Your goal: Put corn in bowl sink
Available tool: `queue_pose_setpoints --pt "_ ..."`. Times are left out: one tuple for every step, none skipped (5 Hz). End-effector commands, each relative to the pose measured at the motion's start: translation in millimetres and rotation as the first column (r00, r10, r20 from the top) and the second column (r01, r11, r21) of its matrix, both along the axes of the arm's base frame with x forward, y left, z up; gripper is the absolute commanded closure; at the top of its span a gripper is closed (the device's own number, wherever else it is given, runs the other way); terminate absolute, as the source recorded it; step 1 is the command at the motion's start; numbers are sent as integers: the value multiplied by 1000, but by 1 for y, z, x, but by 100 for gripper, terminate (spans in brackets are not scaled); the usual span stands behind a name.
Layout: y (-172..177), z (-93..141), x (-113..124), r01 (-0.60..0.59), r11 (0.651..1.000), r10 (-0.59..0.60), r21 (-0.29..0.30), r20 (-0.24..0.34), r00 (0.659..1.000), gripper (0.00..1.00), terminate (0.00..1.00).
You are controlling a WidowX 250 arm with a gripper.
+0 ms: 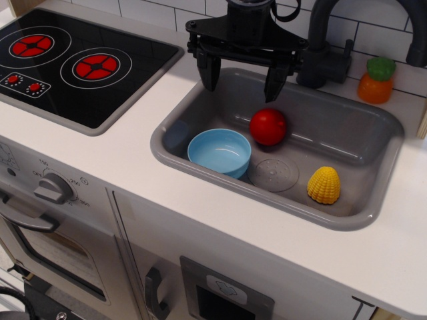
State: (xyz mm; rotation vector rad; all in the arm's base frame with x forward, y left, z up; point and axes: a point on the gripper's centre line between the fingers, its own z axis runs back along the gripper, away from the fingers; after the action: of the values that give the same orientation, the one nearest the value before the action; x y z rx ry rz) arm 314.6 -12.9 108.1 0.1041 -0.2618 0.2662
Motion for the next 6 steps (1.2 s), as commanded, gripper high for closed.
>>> queue_pose_setpoints --pt "0 0 0 0 1000 0 0 0 1000 0 0" --pt "-18 -11 -2 -186 979 184 -84 -34 982 0 0" --pt "-34 -30 8 -317 942 307 -114 -99 947 0 0" --pt "-47 -40 19 -242 958 231 -152 -89 969 0 0" --pt "-62 -50 32 -264 945 247 -195 -107 963 0 0" --pt "-73 -61 36 -275 941 264 -198 -83 961 0 0"
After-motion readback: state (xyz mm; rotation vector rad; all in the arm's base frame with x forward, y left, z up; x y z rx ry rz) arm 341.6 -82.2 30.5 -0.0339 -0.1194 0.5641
